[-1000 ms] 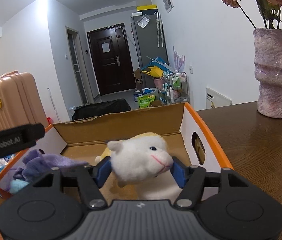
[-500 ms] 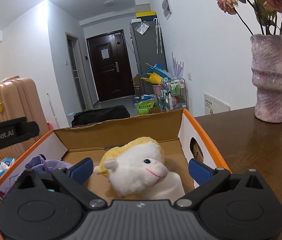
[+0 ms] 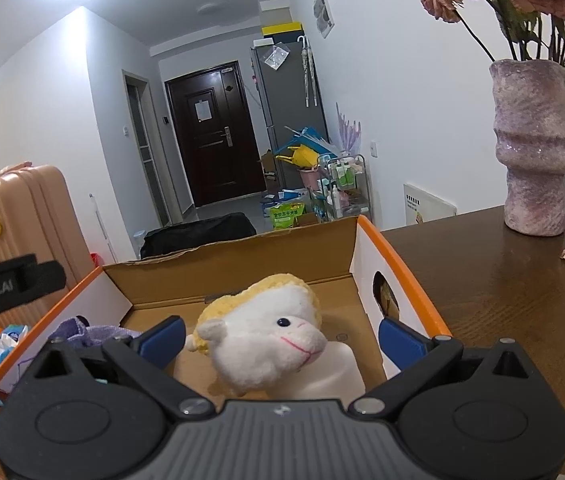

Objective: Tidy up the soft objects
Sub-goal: 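Open the left gripper to drop the purple bag into the box while the right releases the sheep, then withdraw both open grippers from the box back toward the remaining items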

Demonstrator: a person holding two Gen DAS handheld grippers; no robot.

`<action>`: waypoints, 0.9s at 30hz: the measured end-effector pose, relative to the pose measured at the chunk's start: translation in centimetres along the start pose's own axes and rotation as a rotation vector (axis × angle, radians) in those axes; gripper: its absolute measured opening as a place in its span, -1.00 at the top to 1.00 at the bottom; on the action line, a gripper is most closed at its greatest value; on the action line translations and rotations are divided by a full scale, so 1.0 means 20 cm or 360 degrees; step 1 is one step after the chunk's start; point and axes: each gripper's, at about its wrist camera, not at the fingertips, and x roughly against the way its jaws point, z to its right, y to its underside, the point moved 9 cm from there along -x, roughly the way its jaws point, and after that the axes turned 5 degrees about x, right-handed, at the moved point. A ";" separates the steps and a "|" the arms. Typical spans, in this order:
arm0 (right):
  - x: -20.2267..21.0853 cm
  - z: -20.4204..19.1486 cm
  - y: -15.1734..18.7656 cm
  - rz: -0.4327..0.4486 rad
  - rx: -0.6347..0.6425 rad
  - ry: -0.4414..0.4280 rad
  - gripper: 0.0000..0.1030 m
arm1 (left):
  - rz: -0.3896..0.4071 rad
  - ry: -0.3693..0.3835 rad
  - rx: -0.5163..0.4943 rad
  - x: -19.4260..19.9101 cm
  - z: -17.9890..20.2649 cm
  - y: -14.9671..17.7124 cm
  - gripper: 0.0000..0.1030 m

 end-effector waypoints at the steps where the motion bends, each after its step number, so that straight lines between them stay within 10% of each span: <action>1: 0.01 0.00 0.00 0.0000 0.0002 -0.0002 -1.00 | -0.0002 0.0001 -0.0002 0.01 -0.01 0.01 -1.00; 27: 0.41 0.02 0.10 0.0165 0.0135 0.0008 -1.00 | 0.0036 -0.0052 -0.0065 0.35 -0.16 0.13 -1.00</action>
